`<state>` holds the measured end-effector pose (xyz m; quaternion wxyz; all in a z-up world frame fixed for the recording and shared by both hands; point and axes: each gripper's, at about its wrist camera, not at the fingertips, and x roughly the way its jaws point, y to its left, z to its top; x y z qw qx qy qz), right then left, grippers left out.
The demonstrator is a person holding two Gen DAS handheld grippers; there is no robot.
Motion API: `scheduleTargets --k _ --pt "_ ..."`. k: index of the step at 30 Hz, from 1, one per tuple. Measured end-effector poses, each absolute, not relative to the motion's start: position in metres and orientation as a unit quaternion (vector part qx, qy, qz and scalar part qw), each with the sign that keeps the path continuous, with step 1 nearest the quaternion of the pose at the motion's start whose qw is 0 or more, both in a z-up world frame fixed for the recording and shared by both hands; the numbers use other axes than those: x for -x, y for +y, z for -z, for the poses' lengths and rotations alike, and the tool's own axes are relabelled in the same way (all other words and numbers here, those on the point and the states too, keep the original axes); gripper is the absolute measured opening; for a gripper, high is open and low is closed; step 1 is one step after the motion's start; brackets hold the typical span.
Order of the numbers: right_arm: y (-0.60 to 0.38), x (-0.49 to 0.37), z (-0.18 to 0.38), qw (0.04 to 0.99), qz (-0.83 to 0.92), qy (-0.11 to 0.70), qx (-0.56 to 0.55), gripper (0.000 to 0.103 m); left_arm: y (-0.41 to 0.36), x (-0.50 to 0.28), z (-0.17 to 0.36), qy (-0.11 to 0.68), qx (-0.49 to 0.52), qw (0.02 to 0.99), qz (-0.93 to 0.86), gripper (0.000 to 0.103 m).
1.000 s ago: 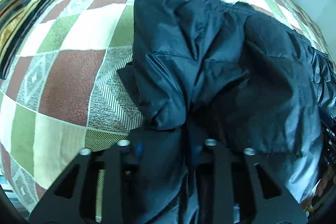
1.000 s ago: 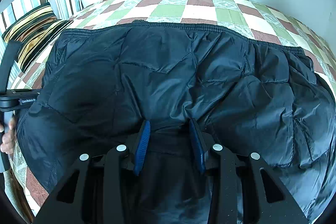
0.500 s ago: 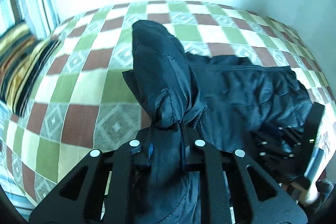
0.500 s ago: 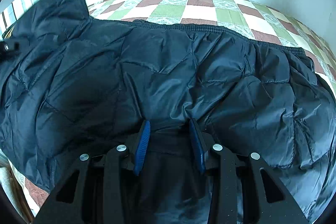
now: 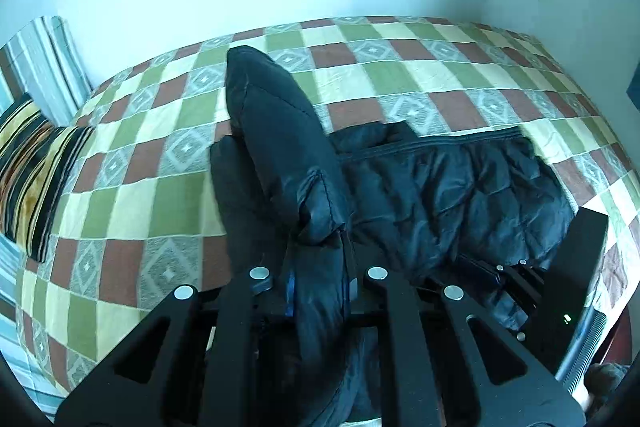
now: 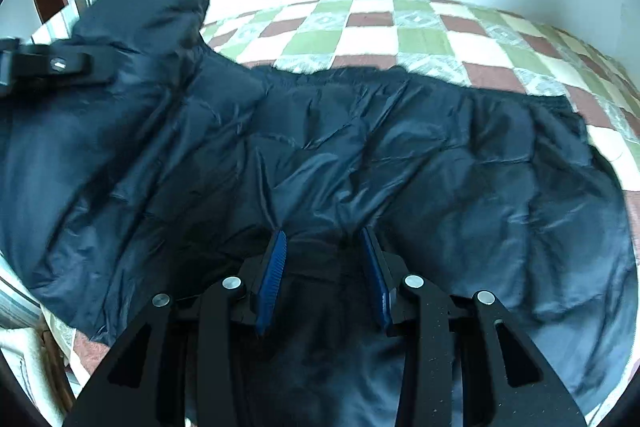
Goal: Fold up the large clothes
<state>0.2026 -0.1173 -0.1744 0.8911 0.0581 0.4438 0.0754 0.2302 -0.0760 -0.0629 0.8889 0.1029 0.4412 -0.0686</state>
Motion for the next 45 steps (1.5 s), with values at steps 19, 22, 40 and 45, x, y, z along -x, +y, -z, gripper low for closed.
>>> scheduleTargets --k 19,22,40,45 --pt "-0.211 -0.164 0.156 0.897 -0.036 0.427 -0.109 0.039 -0.157 -0.238 0.101 0.461 -0.111 0.877 0.079 0.011" --pt "-0.216 -0.159 0.154 0.897 -0.034 0.426 -0.114 0.039 -0.167 -0.238 0.102 0.461 -0.111 0.876 0.084 0.011" --pt "-0.299 -0.131 0.146 0.892 0.04 0.424 -0.149 0.039 -0.238 -0.229 0.148 0.463 -0.171 0.864 0.102 0.011" --pt "-0.309 -0.129 0.152 0.889 0.05 0.43 -0.147 0.039 -0.248 -0.227 0.159 0.456 -0.174 0.867 0.102 0.01"
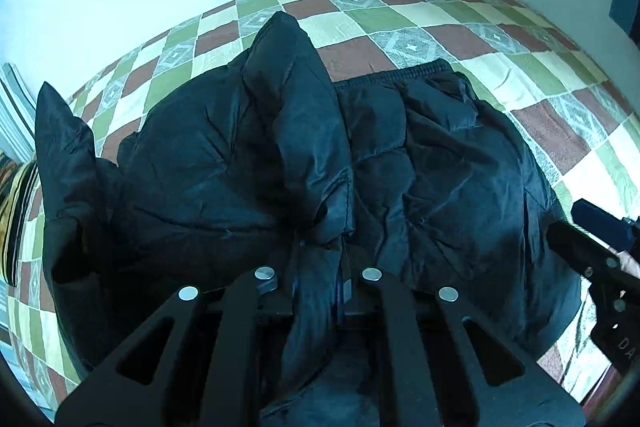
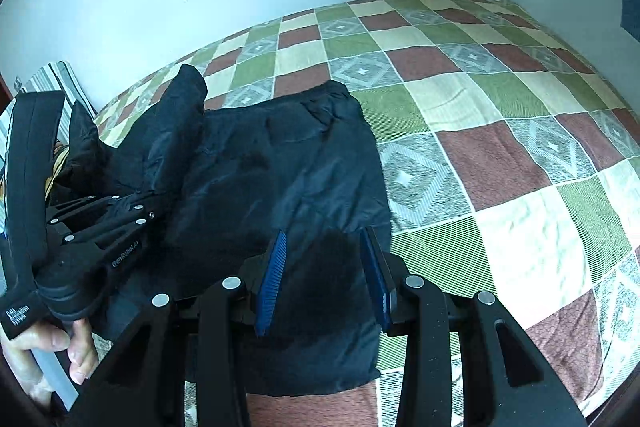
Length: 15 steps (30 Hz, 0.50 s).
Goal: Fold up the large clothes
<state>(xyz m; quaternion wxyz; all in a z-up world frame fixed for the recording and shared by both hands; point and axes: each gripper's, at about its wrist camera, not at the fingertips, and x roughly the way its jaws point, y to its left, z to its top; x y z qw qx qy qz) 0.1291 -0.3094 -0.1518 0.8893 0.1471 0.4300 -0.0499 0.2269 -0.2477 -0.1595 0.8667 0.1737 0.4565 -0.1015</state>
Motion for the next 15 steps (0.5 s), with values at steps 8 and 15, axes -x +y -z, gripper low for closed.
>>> scheduleTargets --k 8,15 --pt "-0.325 -0.129 0.149 0.888 0.063 0.429 -0.151 0.039 -0.269 -0.214 0.172 0.44 -0.186 0.87 0.123 0.01" --pt "-0.336 -0.129 0.15 0.886 0.076 0.431 -0.154 0.04 -0.294 -0.209 0.175 0.432 -0.191 0.869 0.147 0.01"
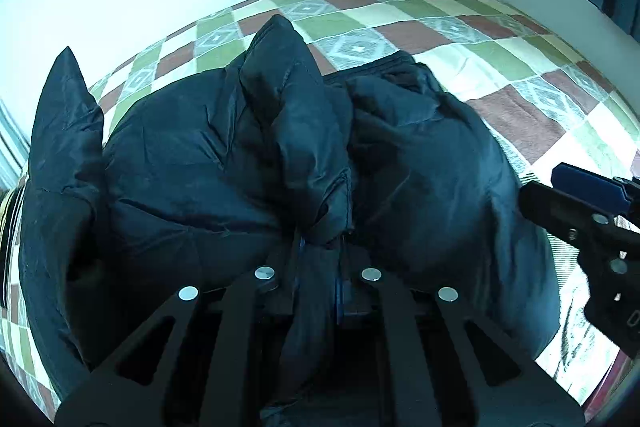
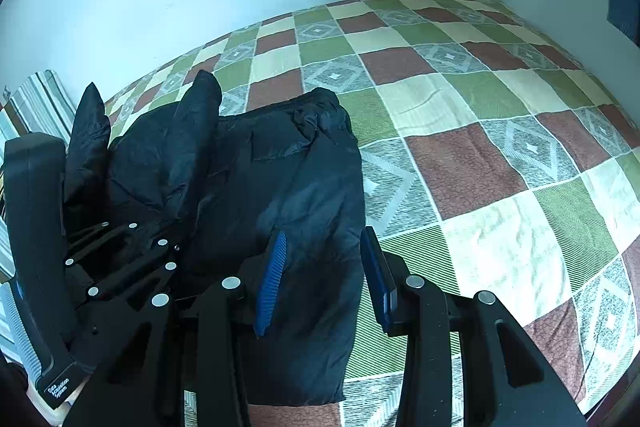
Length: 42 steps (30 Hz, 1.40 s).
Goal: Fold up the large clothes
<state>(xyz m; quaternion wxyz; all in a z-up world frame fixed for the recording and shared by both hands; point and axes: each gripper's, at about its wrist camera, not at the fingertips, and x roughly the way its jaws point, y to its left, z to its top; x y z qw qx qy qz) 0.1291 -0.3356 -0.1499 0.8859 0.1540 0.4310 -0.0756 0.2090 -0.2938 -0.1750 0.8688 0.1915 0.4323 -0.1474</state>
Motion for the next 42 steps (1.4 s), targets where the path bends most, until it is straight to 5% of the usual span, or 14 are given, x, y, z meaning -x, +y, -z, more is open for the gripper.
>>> scheduleTargets --k 14,24,32,42 --pt "-0.326 -0.135 0.128 0.897 0.066 0.417 -0.135 0.048 -0.28 -0.196 0.16 0.414 -0.185 0.878 0.155 0.013" --pt "-0.312 -0.136 0.105 0.905 0.056 0.405 -0.12 0.048 -0.265 -0.157 0.099 0.347 -0.162 0.906 0.182 0.048" --pt "-0.255 -0.152 0.085 0.914 0.006 0.397 -0.088 0.049 -0.178 -0.154 0.046 0.324 -0.107 0.933 0.118 0.057" --pt "-0.161 -0.192 0.086 0.906 -0.06 0.416 -0.039 0.049 -0.06 -0.172 0.074 0.375 -0.052 0.925 0.025 0.057"
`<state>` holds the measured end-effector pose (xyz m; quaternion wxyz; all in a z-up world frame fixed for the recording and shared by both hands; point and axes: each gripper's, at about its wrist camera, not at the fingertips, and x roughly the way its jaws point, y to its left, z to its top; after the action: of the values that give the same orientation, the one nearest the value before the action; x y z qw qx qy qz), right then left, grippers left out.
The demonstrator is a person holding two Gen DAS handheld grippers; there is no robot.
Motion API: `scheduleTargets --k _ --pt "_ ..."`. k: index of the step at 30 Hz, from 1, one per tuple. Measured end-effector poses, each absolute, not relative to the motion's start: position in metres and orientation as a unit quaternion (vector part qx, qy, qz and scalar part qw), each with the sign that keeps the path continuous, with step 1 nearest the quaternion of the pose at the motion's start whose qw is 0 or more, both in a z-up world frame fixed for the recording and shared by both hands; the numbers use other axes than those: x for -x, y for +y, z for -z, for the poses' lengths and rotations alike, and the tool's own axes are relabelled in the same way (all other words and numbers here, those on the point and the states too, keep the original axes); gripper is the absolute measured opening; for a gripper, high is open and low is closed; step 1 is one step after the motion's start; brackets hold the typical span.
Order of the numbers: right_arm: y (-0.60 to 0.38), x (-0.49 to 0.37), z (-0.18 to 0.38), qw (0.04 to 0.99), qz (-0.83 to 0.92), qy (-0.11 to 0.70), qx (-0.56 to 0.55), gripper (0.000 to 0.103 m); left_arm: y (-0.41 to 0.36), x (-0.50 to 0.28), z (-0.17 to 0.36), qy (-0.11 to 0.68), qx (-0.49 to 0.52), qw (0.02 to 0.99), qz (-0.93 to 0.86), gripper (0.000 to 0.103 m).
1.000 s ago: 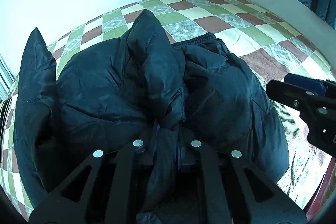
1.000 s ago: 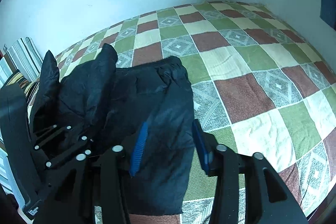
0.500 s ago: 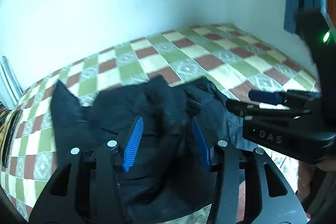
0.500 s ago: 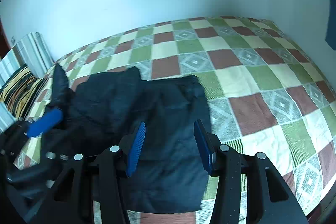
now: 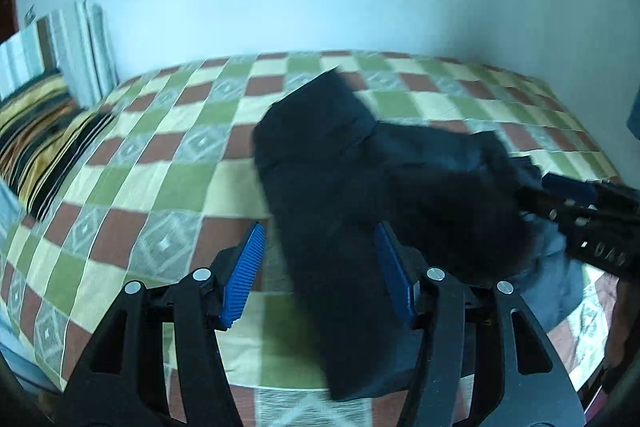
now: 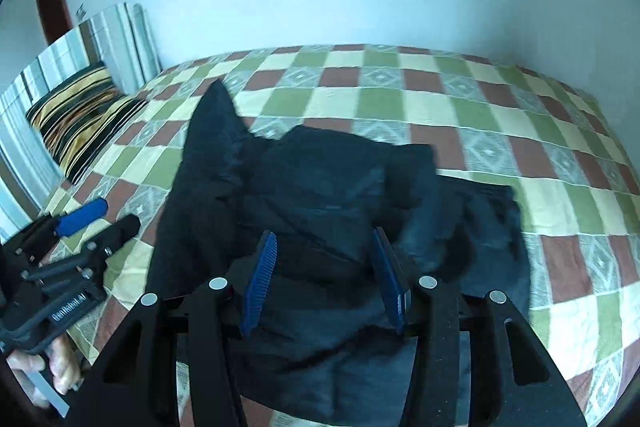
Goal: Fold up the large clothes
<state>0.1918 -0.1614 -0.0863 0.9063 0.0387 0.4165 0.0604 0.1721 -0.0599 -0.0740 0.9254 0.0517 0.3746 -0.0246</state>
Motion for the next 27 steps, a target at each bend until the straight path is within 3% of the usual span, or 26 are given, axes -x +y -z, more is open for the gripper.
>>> scheduleTargets --k 5,7,9,17,27 --pt "-0.136 -0.215 0.088 0.902 -0.065 0.425 -0.032 0.05 -0.027 -0.18 0.084 0.382 -0.025 0.924 0.014 0.057" --pt "-0.127 -0.226 0.088 0.901 -0.066 0.428 -0.027 0.063 -0.018 -0.183 0.087 0.384 -0.015 0.923 0.015 0.057" --pt "-0.118 -0.233 0.087 0.901 -0.069 0.429 -0.017 0.066 -0.014 -0.188 0.09 0.386 -0.011 0.922 0.017 0.057" --pt "-0.094 -0.239 0.071 0.909 -0.079 0.41 0.012 0.07 -0.002 -0.203 0.11 0.402 0.012 0.915 0.026 0.057" --pt "-0.073 -0.243 0.097 0.887 -0.113 0.446 0.042 0.07 -0.002 -0.205 0.117 0.41 0.016 0.912 0.022 0.057"
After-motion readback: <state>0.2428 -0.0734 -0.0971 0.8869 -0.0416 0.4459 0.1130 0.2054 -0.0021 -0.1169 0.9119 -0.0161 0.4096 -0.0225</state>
